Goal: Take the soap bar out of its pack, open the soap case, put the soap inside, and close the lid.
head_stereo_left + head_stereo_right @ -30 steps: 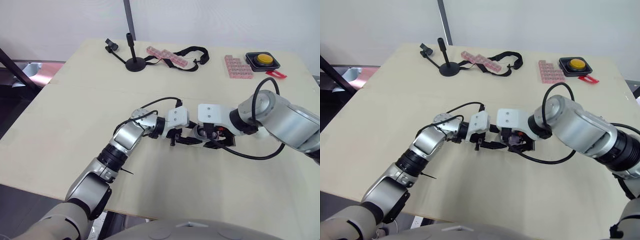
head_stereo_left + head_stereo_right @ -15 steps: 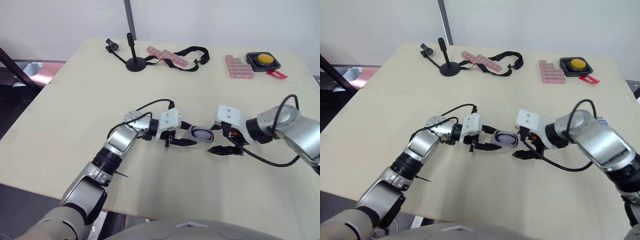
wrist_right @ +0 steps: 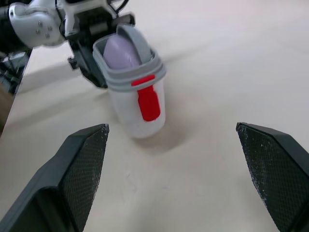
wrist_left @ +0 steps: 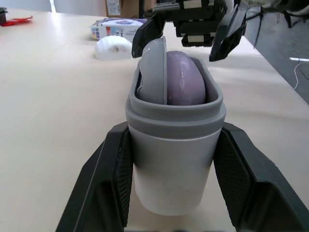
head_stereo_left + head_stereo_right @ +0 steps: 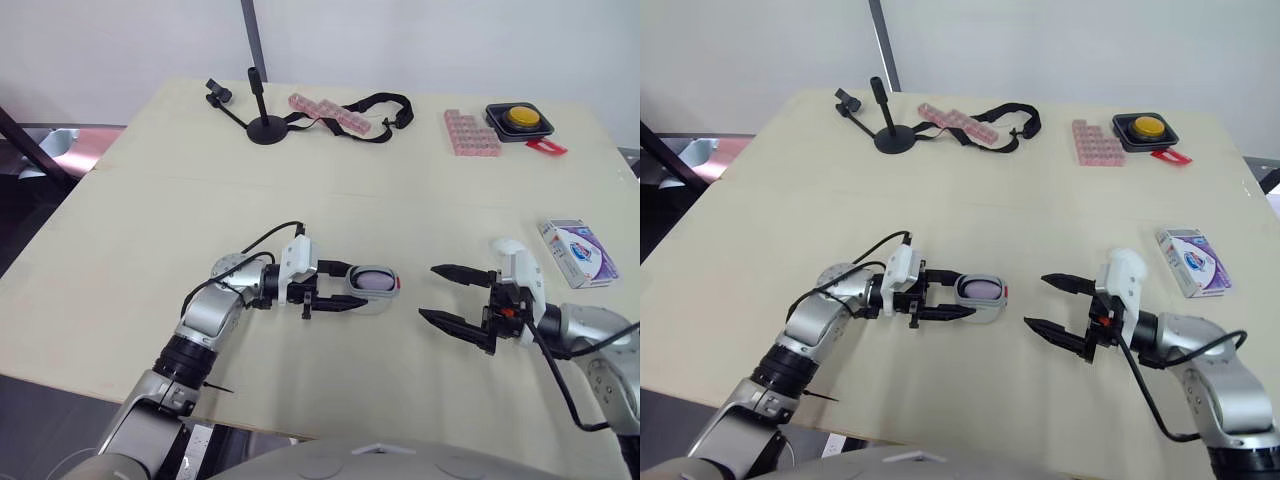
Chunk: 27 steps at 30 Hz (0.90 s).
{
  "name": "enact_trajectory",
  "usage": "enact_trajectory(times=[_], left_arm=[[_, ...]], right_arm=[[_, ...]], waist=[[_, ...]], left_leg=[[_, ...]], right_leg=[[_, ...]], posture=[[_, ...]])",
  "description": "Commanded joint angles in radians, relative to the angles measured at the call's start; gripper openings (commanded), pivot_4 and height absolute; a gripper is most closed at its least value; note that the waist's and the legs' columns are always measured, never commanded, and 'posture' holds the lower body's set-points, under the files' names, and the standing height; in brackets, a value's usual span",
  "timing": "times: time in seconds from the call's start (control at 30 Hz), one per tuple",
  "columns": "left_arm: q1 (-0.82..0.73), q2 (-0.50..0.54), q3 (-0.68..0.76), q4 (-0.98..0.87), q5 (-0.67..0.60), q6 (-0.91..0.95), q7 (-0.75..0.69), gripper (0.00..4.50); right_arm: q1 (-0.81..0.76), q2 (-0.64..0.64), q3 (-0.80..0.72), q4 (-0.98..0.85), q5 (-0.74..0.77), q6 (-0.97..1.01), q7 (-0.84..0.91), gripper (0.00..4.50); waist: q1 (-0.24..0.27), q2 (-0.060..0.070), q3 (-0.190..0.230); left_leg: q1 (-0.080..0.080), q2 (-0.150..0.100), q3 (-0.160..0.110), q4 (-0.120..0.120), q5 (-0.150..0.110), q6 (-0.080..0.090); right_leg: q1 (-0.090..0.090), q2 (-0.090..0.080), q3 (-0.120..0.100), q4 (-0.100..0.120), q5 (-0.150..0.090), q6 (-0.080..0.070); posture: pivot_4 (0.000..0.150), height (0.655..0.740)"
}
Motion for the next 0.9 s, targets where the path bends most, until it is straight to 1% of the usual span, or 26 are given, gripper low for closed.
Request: enact_trajectory(times=[0.03, 0.13, 0.3, 0.5, 0.7, 0.8, 0.9], left_arm=[[0.015, 0.012, 0.019, -0.052, -0.015, -0.062, -0.012, 1.89], [0.029, 0.008, 0.023, -0.028, -0.006, -0.162, -0.032, 1.89], [0.033, 0.006, 0.013, 0.022, 0.0, -0.246, -0.053, 1.89], [0.027, 0.004, 0.012, 0.039, -0.013, -0.244, -0.064, 1.89], [0.031, -0.006, 0.014, 0.026, -0.034, -0.174, -0.048, 1.89], [0.036, -0.006, 0.012, 0.027, -0.029, -0.158, -0.045, 1.89], [0.034, -0.007, 0.013, 0.033, -0.022, -0.156, -0.041, 1.89]], right_arm=[[0.034, 0.036, -0.007, 0.002, -0.007, -0.08, -0.02, 4.5], [0.08, 0.06, 0.017, 0.009, -0.03, -0.142, -0.014, 4.5], [0.12, 0.061, 0.039, 0.032, -0.054, -0.22, -0.001, 4.5], [0.126, 0.06, 0.056, 0.056, -0.072, -0.276, -0.006, 4.5], [0.129, 0.071, 0.064, 0.062, -0.082, -0.308, -0.042, 4.5], [0.157, 0.089, 0.02, 0.067, -0.08, -0.34, -0.09, 4.5], [0.197, 0.106, -0.049, 0.07, -0.044, -0.345, -0.14, 4.5]], waist=[[-0.004, 0.0, 0.0], [-0.014, 0.0, 0.0], [-0.026, 0.0, 0.0], [-0.035, 0.0, 0.0], [-0.047, 0.0, 0.0], [-0.049, 0.0, 0.0], [-0.049, 0.0, 0.0]], left_leg=[[0.0, 0.0, 0.0, 0.0, 0.0, 0.0], [0.001, 0.0, 0.0, -0.001, 0.0, 0.001], [0.001, -0.001, 0.0, -0.001, 0.0, 0.001], [0.002, -0.001, -0.001, -0.002, 0.0, 0.001], [0.002, -0.001, -0.001, -0.002, 0.0, 0.001], [0.002, -0.001, -0.001, -0.002, 0.0, 0.001], [0.002, -0.001, -0.001, -0.002, 0.0, 0.001]], right_leg=[[0.0, 0.0, 0.0, 0.0, 0.0, 0.0], [0.001, -0.001, -0.001, 0.0, 0.0, 0.0], [0.002, -0.001, -0.001, -0.002, 0.0, 0.001], [0.003, -0.002, -0.002, -0.002, -0.001, 0.001], [0.004, -0.002, -0.003, -0.002, -0.001, 0.001], [0.004, -0.002, -0.003, -0.002, -0.001, 0.001], [0.004, -0.002, -0.004, -0.003, -0.001, 0.001]], posture=[[0.15, 0.7343], [0.15, 0.7343], [0.15, 0.7343], [0.15, 0.7343], [0.15, 0.7343], [0.15, 0.7343], [0.15, 0.7343]])
